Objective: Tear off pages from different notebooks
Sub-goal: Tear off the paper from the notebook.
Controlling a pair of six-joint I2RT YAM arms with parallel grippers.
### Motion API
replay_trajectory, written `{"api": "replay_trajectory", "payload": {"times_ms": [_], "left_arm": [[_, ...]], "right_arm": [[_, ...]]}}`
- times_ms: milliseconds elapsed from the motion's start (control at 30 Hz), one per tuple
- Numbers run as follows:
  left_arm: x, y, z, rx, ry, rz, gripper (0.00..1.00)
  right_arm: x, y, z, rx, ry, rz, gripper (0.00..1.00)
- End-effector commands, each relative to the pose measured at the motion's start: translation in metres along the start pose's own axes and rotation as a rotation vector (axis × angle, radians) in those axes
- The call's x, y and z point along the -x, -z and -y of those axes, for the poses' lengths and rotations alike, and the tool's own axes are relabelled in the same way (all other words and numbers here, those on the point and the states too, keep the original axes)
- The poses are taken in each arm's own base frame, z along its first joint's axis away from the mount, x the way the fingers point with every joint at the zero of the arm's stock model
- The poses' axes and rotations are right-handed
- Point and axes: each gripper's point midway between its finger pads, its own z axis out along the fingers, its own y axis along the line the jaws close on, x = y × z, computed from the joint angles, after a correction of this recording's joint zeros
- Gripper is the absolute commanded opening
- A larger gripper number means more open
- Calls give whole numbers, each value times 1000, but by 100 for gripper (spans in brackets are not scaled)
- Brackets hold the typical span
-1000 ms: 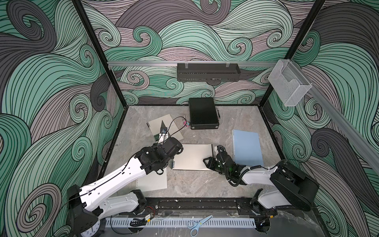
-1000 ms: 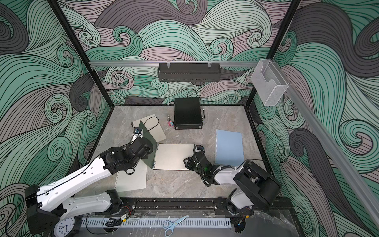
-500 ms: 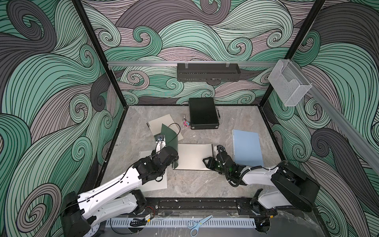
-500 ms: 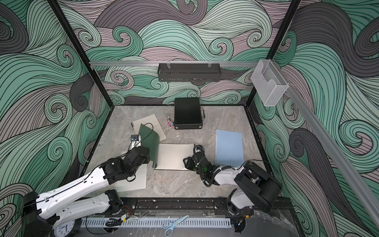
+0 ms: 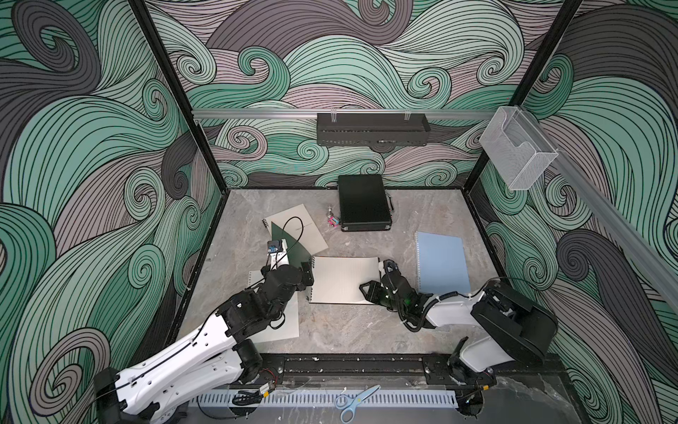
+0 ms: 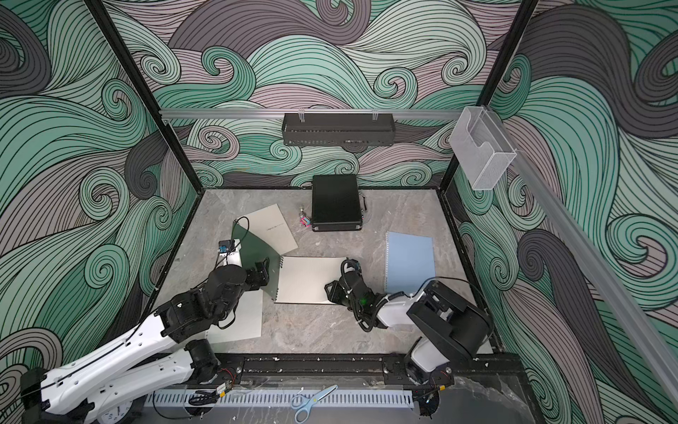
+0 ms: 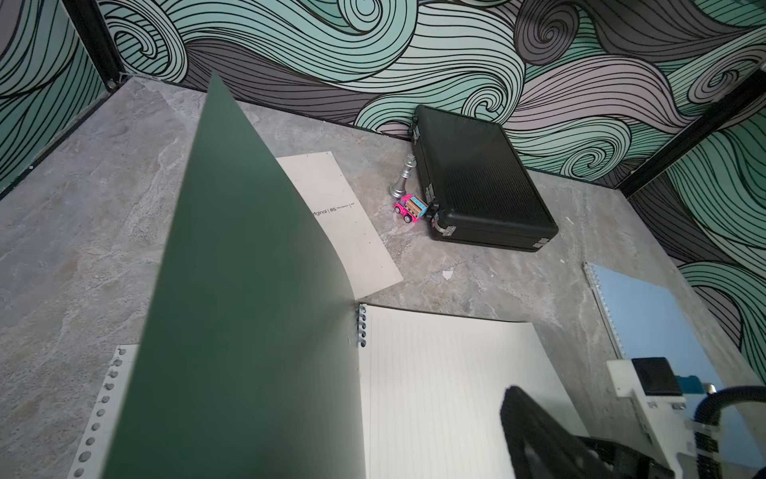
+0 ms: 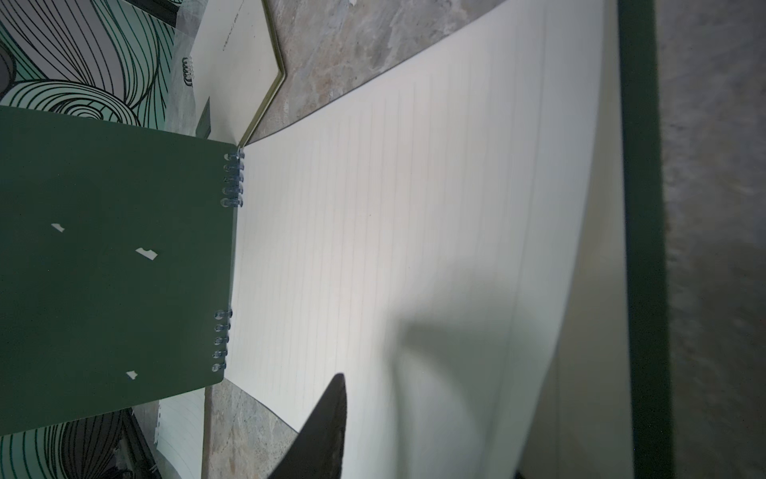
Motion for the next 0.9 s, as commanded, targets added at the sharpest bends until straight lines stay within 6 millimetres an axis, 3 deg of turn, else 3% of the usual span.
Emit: {"api": "replay_trajectory", "payload": {"times_ms": [0, 200, 367, 600, 867], "left_arm": [[10, 2, 5, -10, -1, 14, 92], [12, 11, -1, -23, 26, 22, 97], [6, 13, 9, -160, 52, 91, 98], [6, 8, -9, -112, 44, 205, 99], [-4, -8, -12, -50, 21, 203, 89]], "right_arm": [[0, -6, -9, 27, -16, -6, 38], [-1, -12, -12, 42, -23, -10, 37], [2, -14, -17, 44, -15, -2, 36], [-1, -17, -19, 39, -11, -11, 36], [-3, -20, -23, 49, -5, -14, 35]]}}
